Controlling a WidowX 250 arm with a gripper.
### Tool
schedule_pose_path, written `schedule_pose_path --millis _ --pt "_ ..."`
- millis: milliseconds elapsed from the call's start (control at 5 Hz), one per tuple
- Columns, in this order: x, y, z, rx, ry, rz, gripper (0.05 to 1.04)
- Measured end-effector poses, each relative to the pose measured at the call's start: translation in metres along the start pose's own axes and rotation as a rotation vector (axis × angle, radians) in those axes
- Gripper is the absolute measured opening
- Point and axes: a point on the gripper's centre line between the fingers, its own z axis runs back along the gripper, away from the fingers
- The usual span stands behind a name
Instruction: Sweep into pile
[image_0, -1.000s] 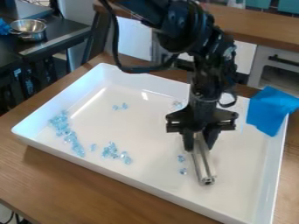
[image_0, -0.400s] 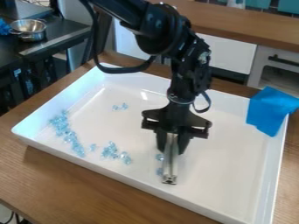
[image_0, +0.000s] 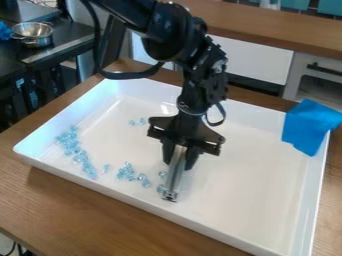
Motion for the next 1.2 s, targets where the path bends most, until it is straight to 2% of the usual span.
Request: schedule_pose_path --millis 200,400,600,800,1000,1200 --pt "0.004 0.023 -0.004 0.022 -0.019 -0.028 0.381" --pt "0.008 0.056 -0.011 0.039 -0.017 -0.044 0.381" --pt "0.004 0.084 -0.016 0.05 -0.012 -0.053 0.381" --pt "0.003 0.122 -0.022 0.073 0.016 -0.032 0.381" --pt "0.004 0.134 -0.023 0.087 0.022 -0.033 0.381" --pt "0.007 0.122 -0.017 0.028 0.045 0.008 0.381"
